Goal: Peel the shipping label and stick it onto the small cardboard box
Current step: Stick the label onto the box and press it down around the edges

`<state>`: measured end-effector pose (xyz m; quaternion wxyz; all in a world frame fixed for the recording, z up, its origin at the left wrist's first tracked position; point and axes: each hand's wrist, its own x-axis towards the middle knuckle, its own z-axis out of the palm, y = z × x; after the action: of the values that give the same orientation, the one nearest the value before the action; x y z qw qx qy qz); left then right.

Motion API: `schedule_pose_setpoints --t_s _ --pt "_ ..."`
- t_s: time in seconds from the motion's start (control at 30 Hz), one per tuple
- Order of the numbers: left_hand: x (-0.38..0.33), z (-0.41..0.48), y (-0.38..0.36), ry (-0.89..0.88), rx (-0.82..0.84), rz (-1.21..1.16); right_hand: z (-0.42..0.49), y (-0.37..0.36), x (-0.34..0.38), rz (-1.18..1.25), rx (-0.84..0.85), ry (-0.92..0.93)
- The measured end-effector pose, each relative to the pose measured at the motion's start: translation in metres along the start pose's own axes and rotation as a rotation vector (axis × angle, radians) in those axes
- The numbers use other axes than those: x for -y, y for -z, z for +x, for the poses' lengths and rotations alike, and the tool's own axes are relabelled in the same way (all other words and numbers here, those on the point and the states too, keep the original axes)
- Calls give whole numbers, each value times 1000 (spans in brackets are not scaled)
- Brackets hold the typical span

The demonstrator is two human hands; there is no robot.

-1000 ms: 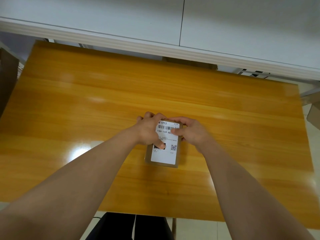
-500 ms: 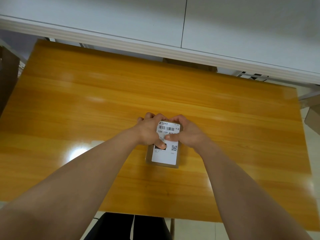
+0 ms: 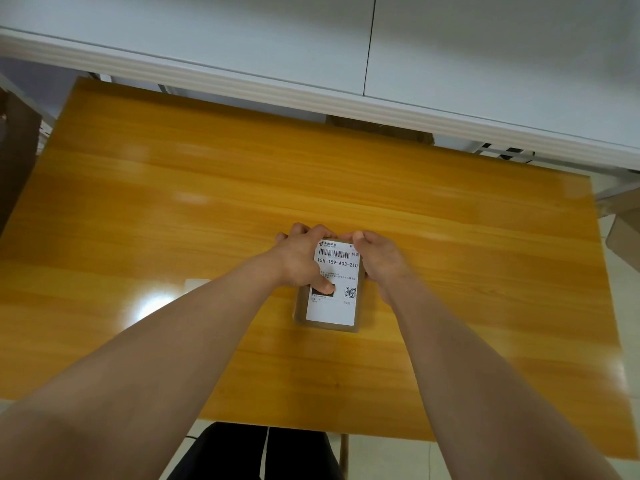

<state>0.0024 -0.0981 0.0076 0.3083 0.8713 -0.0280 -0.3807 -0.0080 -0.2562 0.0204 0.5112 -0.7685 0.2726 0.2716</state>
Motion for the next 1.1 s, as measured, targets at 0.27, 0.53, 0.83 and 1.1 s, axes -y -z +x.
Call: schedule_pose_setpoints --t_s 0.27,0.53,0.83,1.1 --pt "5 -6 9 280 -286 -145 -8 9 -8 -86 39 38" --pt "13 -12 6 397 -221 -127 -8 -3 3 -188 138 133" --pt "14 2 16 123 -170 -450 -5 -11 2 -218 141 121" --pt "15 11 8 147 -210 -807 7 -17 3 -131 50 57"
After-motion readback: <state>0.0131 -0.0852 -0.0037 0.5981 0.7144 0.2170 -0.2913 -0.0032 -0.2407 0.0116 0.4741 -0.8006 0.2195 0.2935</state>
